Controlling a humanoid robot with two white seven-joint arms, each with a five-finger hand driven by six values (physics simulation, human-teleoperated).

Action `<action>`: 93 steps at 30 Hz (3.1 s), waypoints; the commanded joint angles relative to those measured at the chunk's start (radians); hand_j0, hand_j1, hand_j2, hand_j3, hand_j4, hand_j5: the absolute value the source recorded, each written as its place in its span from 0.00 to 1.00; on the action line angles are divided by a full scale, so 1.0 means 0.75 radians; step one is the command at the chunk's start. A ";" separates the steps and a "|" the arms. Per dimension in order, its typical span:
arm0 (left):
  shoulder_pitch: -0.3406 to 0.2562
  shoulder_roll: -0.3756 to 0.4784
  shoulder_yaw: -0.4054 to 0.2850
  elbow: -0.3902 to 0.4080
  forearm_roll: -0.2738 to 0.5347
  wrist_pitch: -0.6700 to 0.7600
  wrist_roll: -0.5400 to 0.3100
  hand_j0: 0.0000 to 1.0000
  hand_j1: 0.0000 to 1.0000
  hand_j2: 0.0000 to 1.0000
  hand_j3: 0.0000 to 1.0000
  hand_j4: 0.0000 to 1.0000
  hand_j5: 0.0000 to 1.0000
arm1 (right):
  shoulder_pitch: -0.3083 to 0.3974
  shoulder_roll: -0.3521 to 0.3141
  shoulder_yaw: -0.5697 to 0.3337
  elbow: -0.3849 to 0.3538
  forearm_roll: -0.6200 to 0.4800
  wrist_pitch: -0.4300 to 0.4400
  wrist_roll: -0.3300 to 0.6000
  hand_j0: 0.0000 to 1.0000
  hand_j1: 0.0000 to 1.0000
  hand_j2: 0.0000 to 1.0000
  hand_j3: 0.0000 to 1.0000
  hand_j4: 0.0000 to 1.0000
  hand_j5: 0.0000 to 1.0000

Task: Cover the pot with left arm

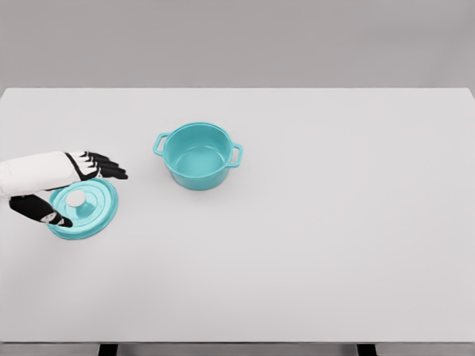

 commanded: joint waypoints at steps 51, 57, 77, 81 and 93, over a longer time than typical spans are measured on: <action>-0.250 -0.183 -0.266 0.545 -0.234 0.004 0.000 0.82 0.82 0.82 0.82 0.82 0.82 | 0.016 0.000 -0.005 0.007 0.000 0.003 -0.002 1.00 1.00 1.00 1.00 1.00 1.00; -0.245 -0.181 -0.295 0.551 -0.230 0.004 0.054 0.72 0.72 0.72 0.72 0.72 0.72 | 0.016 0.000 -0.005 0.007 0.000 0.003 -0.002 1.00 1.00 1.00 1.00 1.00 1.00; -0.237 -0.181 -0.362 0.594 -0.232 0.004 0.099 0.45 0.45 0.45 0.45 0.45 0.45 | 0.016 0.000 -0.005 0.007 0.000 0.003 -0.002 1.00 1.00 1.00 1.00 1.00 1.00; -0.237 -0.185 -0.362 0.594 -0.232 0.004 0.099 0.41 0.41 0.41 0.41 0.41 0.41 | 0.016 0.000 -0.005 0.007 0.000 0.003 -0.002 1.00 1.00 1.00 1.00 1.00 1.00; -0.239 -0.181 -0.360 0.406 -0.238 0.004 0.099 0.41 0.41 0.41 0.41 0.41 0.41 | 0.016 0.000 -0.005 0.007 0.000 0.001 -0.002 1.00 1.00 1.00 1.00 1.00 1.00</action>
